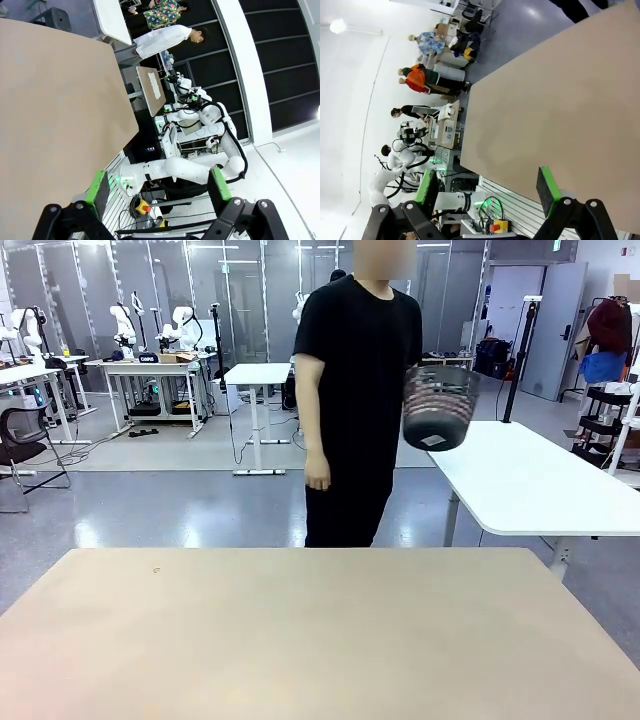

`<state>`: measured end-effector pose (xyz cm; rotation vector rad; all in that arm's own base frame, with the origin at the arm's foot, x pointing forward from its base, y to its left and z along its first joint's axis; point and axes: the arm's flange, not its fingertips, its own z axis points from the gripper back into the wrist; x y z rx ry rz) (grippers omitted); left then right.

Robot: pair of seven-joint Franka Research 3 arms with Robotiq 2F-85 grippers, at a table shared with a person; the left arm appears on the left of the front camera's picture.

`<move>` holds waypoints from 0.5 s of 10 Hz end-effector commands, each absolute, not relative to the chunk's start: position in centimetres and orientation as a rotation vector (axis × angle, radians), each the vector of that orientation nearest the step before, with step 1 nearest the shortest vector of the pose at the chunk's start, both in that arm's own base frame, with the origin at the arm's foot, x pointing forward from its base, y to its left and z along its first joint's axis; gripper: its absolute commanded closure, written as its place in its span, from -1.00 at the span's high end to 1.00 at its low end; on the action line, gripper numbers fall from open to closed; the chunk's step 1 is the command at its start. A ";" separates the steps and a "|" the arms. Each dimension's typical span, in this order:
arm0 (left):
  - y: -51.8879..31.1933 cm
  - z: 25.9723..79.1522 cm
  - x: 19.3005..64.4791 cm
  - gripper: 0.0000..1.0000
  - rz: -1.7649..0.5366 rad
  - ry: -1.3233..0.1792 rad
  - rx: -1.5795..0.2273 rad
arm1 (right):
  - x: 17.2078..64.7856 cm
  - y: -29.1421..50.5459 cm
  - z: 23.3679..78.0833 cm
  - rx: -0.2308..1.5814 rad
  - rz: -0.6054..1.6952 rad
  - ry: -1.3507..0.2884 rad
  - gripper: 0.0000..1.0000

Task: Fold the towel.
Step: Grab the top end of the 100 cm Hotel Towel extended by the human.

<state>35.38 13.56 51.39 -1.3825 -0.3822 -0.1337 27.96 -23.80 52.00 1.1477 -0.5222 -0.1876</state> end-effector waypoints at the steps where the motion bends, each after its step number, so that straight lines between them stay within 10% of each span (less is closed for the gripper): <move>1: 13.6 51.6 35.2 1.00 -0.153 -0.385 -1.391 | 28.2 -24.4 51.4 1.114 -0.252 -0.480 1.00; 5: 13.6 51.6 35.2 1.00 -0.153 -0.385 -1.391 | 28.2 -24.4 50.9 1.130 -0.226 -0.500 1.00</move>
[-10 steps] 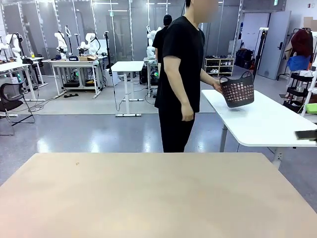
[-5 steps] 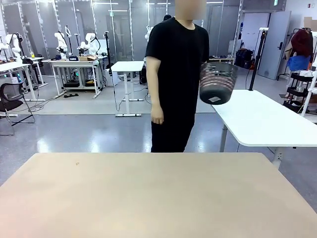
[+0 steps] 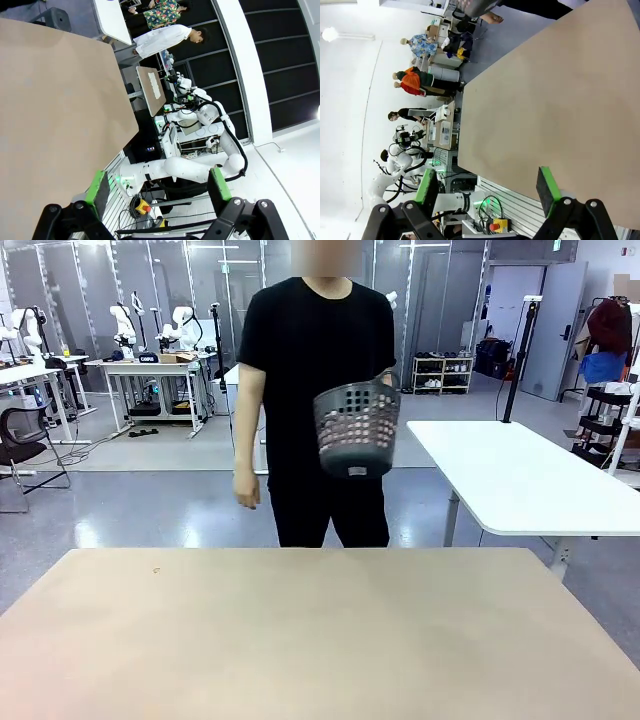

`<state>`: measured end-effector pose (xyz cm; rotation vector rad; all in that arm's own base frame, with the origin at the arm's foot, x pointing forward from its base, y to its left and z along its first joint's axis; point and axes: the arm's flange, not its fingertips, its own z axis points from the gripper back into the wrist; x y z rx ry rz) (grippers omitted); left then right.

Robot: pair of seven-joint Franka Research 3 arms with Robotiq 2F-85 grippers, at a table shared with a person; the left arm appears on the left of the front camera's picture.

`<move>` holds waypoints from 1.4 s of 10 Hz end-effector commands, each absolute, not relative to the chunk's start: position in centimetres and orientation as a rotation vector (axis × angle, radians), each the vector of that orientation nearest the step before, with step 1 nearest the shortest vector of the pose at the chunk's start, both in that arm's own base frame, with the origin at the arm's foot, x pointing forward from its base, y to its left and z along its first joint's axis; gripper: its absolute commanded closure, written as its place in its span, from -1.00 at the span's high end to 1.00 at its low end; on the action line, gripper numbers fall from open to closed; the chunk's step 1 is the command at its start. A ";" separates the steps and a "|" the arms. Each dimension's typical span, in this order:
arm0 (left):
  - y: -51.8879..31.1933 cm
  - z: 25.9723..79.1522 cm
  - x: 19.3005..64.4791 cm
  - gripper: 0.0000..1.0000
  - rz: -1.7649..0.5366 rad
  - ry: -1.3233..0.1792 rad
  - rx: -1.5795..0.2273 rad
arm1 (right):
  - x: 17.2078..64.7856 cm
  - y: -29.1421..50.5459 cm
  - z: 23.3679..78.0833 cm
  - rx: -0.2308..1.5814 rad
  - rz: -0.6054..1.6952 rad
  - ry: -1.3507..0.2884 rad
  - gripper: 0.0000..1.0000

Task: Fold the towel.
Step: Grab the top end of the 100 cm Hotel Towel extended by the human.

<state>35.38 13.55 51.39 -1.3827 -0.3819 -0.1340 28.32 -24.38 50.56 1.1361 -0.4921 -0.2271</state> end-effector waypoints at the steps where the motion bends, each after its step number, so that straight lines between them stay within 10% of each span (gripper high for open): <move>1: 13.6 51.6 35.2 1.00 -0.153 -0.385 -1.391 | 28.2 -24.4 50.9 1.130 -0.226 -0.500 1.00; 14: 13.6 51.6 35.2 1.00 -0.153 -0.385 -1.391 | 28.2 -24.4 50.9 1.130 -0.226 -0.500 1.00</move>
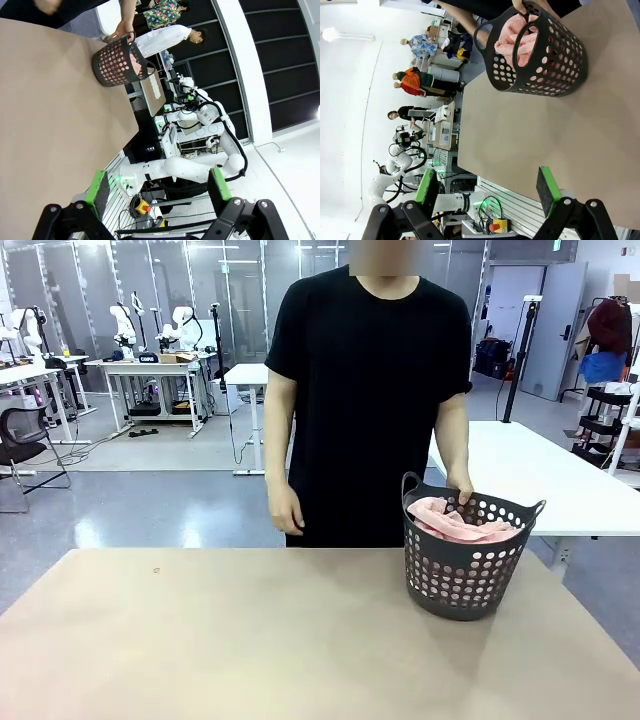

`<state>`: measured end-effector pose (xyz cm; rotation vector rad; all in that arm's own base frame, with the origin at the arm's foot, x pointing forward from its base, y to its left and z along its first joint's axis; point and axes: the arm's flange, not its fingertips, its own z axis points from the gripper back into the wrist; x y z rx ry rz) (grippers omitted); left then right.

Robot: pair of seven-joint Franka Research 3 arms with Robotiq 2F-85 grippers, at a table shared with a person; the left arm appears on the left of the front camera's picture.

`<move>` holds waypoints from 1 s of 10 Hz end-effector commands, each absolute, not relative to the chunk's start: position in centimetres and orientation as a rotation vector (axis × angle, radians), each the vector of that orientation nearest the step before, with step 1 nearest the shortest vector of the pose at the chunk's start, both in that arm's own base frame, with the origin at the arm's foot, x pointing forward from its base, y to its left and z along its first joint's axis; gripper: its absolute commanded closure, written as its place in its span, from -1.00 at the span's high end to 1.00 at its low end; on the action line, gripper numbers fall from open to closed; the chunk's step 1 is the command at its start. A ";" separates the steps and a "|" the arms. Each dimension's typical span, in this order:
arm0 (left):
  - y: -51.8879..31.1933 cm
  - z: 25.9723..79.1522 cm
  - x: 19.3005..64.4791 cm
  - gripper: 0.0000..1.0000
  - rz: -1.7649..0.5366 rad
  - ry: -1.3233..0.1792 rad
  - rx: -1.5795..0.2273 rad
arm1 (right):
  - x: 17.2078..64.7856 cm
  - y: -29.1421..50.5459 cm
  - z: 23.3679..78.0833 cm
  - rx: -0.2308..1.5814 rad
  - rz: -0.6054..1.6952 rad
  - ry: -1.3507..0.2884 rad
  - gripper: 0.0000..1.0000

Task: Fold the towel.
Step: Grab the top end of the 100 cm Hotel Towel extended by the human.

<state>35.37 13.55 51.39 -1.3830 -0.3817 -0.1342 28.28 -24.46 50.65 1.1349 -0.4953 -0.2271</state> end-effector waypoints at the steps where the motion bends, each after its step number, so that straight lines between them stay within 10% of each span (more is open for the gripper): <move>1: 13.6 51.6 35.2 1.00 -0.153 -0.385 -1.391 | 28.2 -24.4 50.9 1.130 -0.226 -0.500 1.00; 10: 13.6 51.6 35.2 1.00 -0.153 -0.385 -1.391 | 28.2 -24.4 50.9 1.130 -0.226 -0.500 1.00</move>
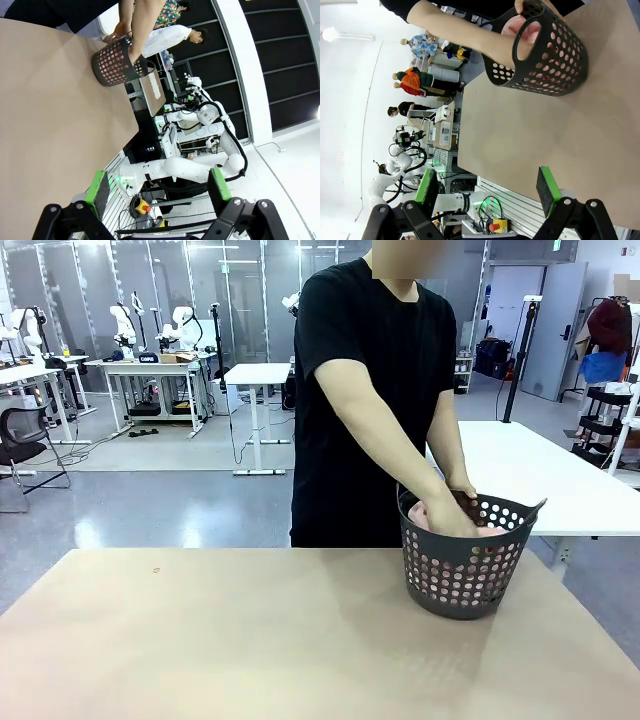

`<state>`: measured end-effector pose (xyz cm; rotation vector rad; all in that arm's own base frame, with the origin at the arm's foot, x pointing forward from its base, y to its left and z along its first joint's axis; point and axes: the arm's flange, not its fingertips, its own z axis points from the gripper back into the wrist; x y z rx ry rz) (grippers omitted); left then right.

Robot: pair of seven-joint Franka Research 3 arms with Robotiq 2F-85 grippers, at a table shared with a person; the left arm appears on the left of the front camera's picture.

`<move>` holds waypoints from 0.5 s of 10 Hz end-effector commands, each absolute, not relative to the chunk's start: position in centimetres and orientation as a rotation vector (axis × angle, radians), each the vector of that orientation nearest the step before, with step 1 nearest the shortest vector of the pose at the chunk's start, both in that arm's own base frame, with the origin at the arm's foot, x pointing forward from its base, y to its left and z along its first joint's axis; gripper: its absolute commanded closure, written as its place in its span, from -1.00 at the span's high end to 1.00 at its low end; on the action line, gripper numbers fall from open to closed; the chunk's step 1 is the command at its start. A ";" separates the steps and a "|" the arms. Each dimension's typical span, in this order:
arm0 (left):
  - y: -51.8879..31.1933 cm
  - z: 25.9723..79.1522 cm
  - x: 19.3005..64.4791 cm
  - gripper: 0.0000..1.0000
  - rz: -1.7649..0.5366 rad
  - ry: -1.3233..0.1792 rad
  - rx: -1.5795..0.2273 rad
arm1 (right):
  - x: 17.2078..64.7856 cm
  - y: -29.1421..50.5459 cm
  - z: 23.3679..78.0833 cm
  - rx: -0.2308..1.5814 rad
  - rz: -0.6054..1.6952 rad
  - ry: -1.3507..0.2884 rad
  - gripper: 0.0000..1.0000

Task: Fold the towel.
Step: Grab the top end of the 100 cm Hotel Towel extended by the human.

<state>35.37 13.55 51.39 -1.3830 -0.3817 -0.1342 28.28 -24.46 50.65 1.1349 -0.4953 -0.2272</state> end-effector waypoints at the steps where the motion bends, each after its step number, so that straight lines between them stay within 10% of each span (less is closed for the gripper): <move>1: 13.6 51.6 35.2 1.00 -0.153 -0.385 -1.391 | 28.2 -24.4 50.9 1.130 -0.226 -0.500 1.00; 5: 13.6 51.6 35.2 1.00 -0.153 -0.385 -1.391 | 28.2 -24.4 50.9 1.130 -0.226 -0.500 1.00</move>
